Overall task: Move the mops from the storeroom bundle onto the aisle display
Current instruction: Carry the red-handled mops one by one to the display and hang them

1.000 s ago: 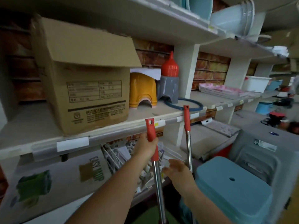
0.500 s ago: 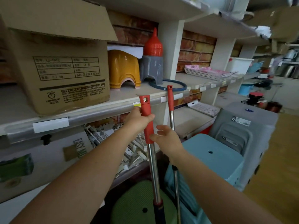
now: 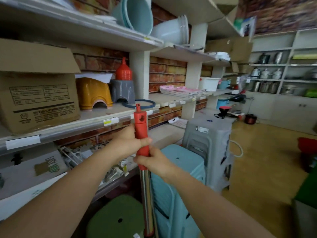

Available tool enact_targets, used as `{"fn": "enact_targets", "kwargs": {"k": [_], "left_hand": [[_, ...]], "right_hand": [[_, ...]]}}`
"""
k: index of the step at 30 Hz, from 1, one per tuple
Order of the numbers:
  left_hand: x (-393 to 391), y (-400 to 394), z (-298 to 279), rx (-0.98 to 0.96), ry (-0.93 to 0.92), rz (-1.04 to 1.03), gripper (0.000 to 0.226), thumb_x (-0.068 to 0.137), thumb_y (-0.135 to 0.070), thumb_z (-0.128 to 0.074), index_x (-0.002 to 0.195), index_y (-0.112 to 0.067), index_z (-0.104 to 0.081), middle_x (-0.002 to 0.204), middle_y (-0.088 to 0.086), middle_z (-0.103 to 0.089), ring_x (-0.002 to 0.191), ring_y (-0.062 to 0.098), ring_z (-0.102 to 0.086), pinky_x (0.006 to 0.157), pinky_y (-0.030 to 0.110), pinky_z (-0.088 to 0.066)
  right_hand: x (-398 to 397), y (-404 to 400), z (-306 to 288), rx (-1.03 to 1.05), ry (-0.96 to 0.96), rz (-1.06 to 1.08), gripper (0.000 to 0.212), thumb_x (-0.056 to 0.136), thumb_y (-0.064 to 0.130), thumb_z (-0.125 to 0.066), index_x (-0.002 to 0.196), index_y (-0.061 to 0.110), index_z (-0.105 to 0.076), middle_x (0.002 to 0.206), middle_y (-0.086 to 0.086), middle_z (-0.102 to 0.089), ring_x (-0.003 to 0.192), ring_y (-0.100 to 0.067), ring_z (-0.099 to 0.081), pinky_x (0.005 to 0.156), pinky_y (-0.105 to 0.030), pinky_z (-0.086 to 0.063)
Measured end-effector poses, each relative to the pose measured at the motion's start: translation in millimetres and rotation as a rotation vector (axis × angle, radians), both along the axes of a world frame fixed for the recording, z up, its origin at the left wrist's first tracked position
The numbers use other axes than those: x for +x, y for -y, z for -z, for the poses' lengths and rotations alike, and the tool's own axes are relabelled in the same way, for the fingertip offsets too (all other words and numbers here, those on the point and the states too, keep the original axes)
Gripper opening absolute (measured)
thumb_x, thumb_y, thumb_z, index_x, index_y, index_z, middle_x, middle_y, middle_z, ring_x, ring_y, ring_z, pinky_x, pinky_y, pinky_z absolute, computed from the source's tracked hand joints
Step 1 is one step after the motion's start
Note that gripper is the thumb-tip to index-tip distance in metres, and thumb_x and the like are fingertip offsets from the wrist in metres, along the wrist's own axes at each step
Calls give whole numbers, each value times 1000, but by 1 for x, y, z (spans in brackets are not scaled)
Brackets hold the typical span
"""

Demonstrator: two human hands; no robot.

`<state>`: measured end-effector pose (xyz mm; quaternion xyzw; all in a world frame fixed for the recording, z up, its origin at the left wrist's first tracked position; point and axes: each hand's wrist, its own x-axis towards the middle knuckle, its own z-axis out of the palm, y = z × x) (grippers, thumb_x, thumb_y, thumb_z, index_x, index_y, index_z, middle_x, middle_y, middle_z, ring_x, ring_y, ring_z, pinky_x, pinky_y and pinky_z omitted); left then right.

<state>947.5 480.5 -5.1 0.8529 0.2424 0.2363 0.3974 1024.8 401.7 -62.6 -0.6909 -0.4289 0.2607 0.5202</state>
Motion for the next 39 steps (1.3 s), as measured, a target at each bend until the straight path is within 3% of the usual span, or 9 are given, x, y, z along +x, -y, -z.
{"fn": "enact_targets", "kwargs": {"k": [4, 6, 10, 17, 22, 27, 29, 33, 39], "left_hand": [[-13, 43, 2, -67, 81, 86, 21, 87, -23, -61, 105, -13, -56, 105, 12, -66, 95, 23, -62, 91, 37, -49], [-17, 57, 5, 42, 112, 78, 25, 88, -28, -59, 102, -8, -57, 100, 14, -66, 93, 24, -63, 88, 40, -50], [-26, 84, -1, 228, 189, 150, 27, 88, -34, -57, 96, -9, -53, 88, 7, -63, 84, 20, -60, 70, 29, -45], [-30, 140, -43, 392, 388, 341, 20, 90, -40, -50, 94, -23, -41, 76, -15, -47, 73, 9, -51, 63, 23, -35], [-17, 181, -64, 373, 541, 472, 36, 91, -39, -50, 112, -10, -49, 91, 3, -58, 87, 24, -62, 77, 31, -49], [-6, 206, -78, 360, 627, 594, 22, 93, -37, -48, 100, -16, -43, 74, -13, -45, 65, 1, -50, 55, 5, -39], [-5, 213, -79, 343, 644, 644, 22, 93, -36, -48, 98, -16, -42, 76, -9, -48, 71, 10, -56, 61, 9, -44], [-3, 231, -77, 241, 643, 778, 22, 93, -35, -48, 97, -14, -42, 80, 0, -54, 80, 23, -63, 77, 37, -54], [-2, 285, -78, 130, 604, 909, 22, 91, -37, -50, 94, -16, -44, 77, -1, -56, 77, 21, -63, 75, 36, -53]], "right_hand": [[-15, 39, 9, -35, -46, -35, 15, 80, 8, -58, 69, 18, -55, 69, -2, -58, 71, -16, -56, 83, -31, -47], [-24, 55, 11, 13, -90, -36, 21, 85, 3, -54, 68, 15, -53, 65, -4, -55, 62, -13, -54, 74, -26, -48], [-42, 87, 2, 122, -79, 8, 20, 89, 1, -52, 73, 12, -50, 54, -1, -51, 45, -3, -51, 54, -14, -45], [-63, 143, -39, 280, -19, 207, 27, 90, 4, -54, 63, 5, -52, 51, -5, -51, 44, -10, -50, 53, -19, -46], [-73, 181, -61, 395, -62, 405, 31, 90, 0, -47, 59, 5, -47, 37, 3, -49, 36, -10, -48, 43, -21, -46], [-82, 214, -78, 400, -77, 446, 20, 89, 9, -52, 70, 9, -48, 47, 0, -46, 44, -14, -46, 51, -27, -47], [-84, 222, -78, 391, -63, 481, 18, 89, 11, -53, 72, 9, -49, 49, -2, -46, 45, -15, -46, 51, -27, -48], [-87, 242, -76, 375, -55, 569, 19, 89, 11, -55, 71, 9, -49, 45, 0, -47, 43, -15, -46, 47, -26, -48], [-98, 297, -78, 343, 11, 739, 22, 89, 8, -54, 68, 10, -51, 50, -5, -45, 44, -17, -44, 48, -29, -44]]}}
